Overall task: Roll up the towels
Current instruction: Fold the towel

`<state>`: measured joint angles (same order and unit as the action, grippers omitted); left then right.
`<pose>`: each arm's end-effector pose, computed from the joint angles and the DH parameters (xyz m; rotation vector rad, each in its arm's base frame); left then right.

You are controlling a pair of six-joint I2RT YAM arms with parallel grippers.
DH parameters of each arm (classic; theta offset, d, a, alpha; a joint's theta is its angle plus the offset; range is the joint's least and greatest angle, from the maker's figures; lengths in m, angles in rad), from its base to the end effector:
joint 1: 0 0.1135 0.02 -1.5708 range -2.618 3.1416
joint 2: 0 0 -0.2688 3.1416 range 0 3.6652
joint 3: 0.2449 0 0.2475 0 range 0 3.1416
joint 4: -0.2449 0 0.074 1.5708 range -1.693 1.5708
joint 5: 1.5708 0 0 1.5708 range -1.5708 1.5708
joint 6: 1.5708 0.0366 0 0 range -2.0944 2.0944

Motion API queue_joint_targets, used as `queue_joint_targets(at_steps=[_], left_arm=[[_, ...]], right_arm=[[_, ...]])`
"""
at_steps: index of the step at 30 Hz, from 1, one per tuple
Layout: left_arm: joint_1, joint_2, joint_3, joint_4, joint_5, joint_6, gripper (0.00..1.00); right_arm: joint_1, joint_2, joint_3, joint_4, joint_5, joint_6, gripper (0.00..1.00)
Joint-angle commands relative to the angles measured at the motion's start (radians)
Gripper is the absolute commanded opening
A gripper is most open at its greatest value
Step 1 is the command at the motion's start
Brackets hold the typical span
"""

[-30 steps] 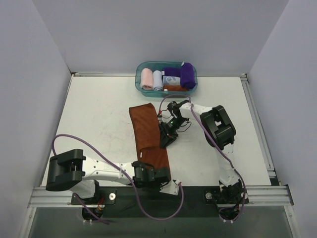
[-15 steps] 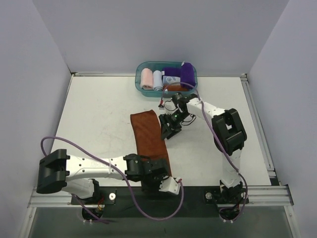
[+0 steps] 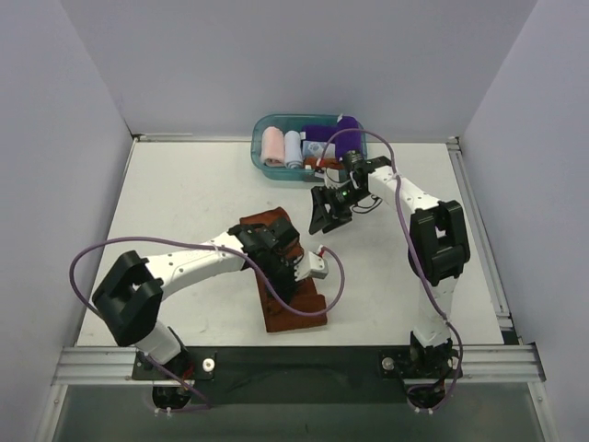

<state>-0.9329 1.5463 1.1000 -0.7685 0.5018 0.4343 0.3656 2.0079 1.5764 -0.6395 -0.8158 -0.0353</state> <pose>0.1603 -0.2458 0.2333 1.8743 2.0957 -0.8223 0.3869 0.1766 0.2241 -0.7803 2.4335 1.1893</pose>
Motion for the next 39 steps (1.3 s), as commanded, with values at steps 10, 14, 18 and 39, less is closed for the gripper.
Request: queue_joint_targets(at_steps=[10, 14, 18, 39], left_arm=[[0.157, 0.130, -0.021, 0.095, 0.026, 0.055, 0.12], [0.160, 0.130, -0.032, 0.136, -0.005, 0.041, 0.22], [0.192, 0.114, -0.043, 0.124, -0.031, 0.031, 0.37], [0.516, 0.363, 0.267, 0.212, -0.028, -0.115, 0.43]], right_arm=[[0.010, 0.006, -0.001, -0.061, -0.023, -0.017, 0.58], [0.010, 0.020, -0.016, -0.063, -0.032, -0.017, 0.57], [0.013, 0.029, -0.004, -0.063, -0.028, -0.017, 0.55], [-0.059, -0.020, -0.102, -0.029, -0.028, 0.031, 0.37]])
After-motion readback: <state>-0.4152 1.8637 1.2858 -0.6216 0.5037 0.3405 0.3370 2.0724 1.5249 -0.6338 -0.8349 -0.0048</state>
